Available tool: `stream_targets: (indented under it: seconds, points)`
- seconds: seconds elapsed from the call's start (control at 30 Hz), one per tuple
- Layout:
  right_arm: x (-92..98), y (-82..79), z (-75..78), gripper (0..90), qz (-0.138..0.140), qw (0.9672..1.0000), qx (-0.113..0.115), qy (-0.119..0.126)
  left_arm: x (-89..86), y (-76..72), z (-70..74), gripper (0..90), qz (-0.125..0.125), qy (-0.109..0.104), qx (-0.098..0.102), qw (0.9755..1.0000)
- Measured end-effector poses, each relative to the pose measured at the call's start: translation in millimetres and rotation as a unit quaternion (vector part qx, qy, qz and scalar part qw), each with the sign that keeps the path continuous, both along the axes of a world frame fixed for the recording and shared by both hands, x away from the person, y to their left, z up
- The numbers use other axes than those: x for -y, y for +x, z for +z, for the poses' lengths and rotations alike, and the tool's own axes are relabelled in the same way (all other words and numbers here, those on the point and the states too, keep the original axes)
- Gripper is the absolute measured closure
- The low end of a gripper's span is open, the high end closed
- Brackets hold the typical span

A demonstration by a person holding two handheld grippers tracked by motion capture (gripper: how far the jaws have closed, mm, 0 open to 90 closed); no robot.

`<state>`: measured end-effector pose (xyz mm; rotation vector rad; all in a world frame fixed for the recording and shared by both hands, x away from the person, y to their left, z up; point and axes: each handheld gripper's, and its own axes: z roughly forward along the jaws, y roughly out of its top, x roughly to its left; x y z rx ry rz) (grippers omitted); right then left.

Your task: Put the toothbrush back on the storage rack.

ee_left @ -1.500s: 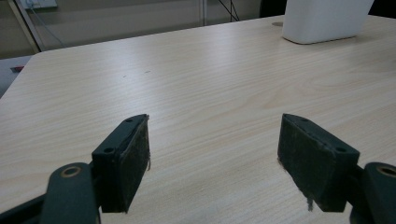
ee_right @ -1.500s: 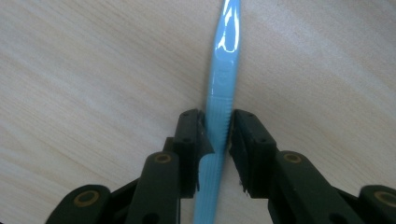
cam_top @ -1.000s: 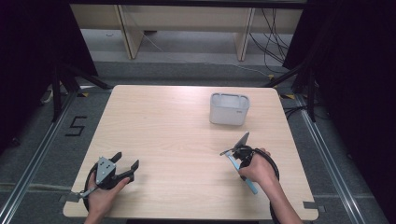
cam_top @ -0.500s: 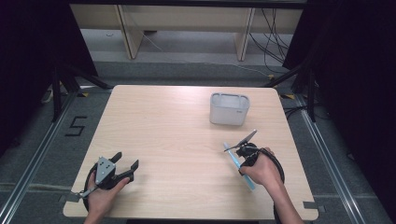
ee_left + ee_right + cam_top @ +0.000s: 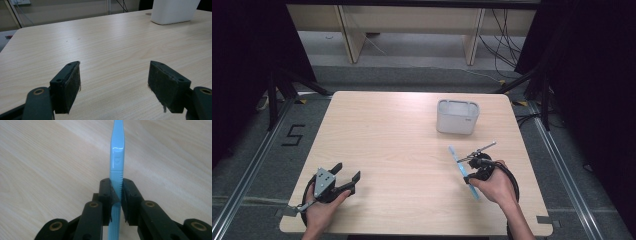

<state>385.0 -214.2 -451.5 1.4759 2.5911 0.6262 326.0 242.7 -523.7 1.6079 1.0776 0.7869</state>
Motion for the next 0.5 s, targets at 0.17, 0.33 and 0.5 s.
stream_targets:
  seconds: [0.17,0.33,0.5]
  points:
    - [1.2,-5.1,-0.4,79.1,-0.003,0.9989,0.027,0.037,-0.1,0.1,0.0,25.1,0.001,0.0,0.0,1.0]
    - [4.4,-6.7,-5.2,79.1,0.009,0.9973,0.05,0.052,0.4,-0.1,0.0,25.0,0.002,0.0,0.0,1.0]
    - [5.9,-9.7,-10.7,79.1,0.014,0.9951,0.077,0.06,0.2,0.1,0.0,24.9,0.002,0.0,0.0,1.0]
